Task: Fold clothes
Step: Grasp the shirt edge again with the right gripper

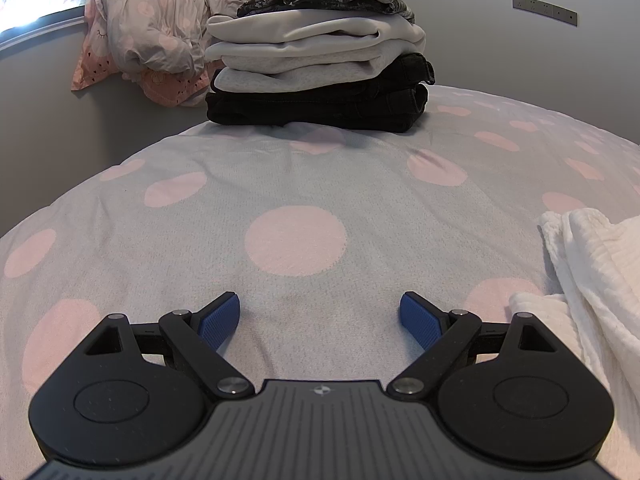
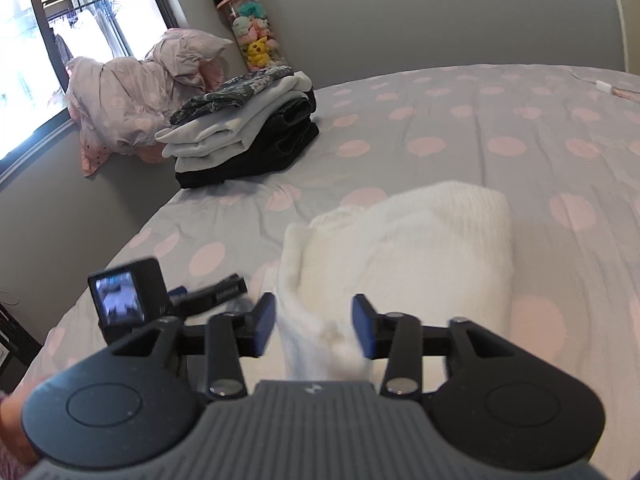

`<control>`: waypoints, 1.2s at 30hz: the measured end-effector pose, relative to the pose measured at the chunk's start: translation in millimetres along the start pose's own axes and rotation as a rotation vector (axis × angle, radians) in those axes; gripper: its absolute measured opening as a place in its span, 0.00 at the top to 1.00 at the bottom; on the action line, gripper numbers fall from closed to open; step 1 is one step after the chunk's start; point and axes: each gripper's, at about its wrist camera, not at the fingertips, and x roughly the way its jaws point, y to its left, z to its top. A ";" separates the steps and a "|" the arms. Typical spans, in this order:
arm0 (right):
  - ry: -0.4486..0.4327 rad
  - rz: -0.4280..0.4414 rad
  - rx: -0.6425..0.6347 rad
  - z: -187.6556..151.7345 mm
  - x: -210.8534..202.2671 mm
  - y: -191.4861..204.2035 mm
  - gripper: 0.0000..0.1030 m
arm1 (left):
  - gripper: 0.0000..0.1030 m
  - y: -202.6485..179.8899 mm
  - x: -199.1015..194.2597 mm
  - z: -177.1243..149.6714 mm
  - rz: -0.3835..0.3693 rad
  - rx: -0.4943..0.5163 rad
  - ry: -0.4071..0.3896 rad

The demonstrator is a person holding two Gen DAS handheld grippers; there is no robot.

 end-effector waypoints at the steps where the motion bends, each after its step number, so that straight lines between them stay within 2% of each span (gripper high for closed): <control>1: 0.002 -0.004 0.011 -5.6 -1.1 -2.8 0.46 | 0.00 0.0 0.0 0.0 0.000 0.000 0.000; 3: 0.022 -0.012 0.038 -14.4 3.2 -9.7 0.46 | 0.00 -0.1 0.0 0.0 0.000 0.000 0.000; 4: 0.036 -0.010 0.050 -17.4 7.5 -12.6 0.55 | 0.00 -0.1 0.0 0.1 0.001 0.000 0.000; 5: 0.042 -0.003 0.053 -19.3 10.7 -14.1 0.78 | 0.00 -0.1 0.0 0.0 0.001 0.000 0.000; 6: 0.045 0.010 0.040 -20.4 12.7 -12.4 0.87 | 0.00 0.0 0.0 0.0 0.001 0.000 0.000; 10: 0.037 0.073 -0.077 -21.8 12.3 8.7 0.89 | 0.00 0.0 0.0 0.1 0.001 0.000 0.000; 15: 0.094 0.116 -0.253 -32.9 25.3 45.6 0.90 | 0.00 -0.8 -0.1 -0.1 0.006 0.005 -0.001; 20: 0.227 0.190 -0.462 -59.7 53.2 86.2 0.91 | 0.00 2.5 1.1 -0.4 -0.011 -0.016 0.000; 23: 0.317 0.187 -0.558 -75.6 73.1 101.7 0.91 | 0.00 0.8 0.7 -0.6 -0.005 -0.010 -0.001; 27: 0.412 0.149 -0.626 -89.3 95.5 108.7 0.90 | 0.00 -1.6 0.6 -0.9 0.005 0.002 -0.003; 36: 0.507 0.108 -0.668 -87.8 108.1 121.4 0.87 | 0.00 -2.5 1.4 -1.0 0.010 0.009 -0.005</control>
